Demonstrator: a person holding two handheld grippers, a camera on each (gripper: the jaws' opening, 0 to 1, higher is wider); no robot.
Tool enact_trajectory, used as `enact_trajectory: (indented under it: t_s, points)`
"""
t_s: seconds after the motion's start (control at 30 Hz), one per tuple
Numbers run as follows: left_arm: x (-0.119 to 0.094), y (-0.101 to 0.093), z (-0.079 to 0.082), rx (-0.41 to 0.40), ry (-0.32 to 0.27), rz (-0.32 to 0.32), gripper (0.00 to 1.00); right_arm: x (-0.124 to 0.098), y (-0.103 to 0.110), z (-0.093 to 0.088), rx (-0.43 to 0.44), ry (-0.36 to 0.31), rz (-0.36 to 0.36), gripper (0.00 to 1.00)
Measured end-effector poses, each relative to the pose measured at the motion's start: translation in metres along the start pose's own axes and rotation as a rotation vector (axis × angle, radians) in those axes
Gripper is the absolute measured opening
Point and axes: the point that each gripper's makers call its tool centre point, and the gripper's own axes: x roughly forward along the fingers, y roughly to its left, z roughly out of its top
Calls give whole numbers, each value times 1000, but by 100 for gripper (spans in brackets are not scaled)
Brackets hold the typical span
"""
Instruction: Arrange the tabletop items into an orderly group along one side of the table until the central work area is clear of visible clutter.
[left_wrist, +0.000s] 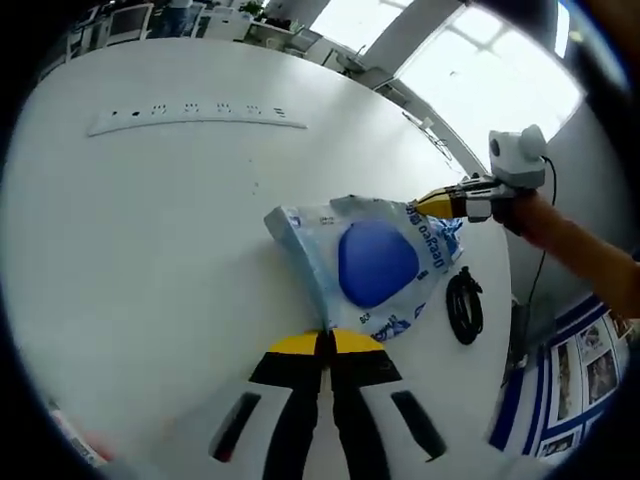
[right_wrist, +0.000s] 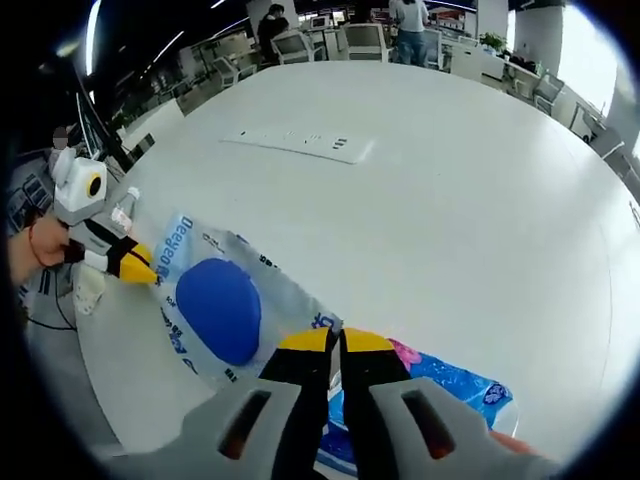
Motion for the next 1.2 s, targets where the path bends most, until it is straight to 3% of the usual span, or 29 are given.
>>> enact_trajectory:
  t_s: [0.57,1.2]
  points:
    - [0,-1,-1,26,1,-10,5,-1,-4,-2,-14,-2,-16,5]
    - [-3,-5,-2,49,3,-22,27,-8,-6,9,-4,-51,-34,13]
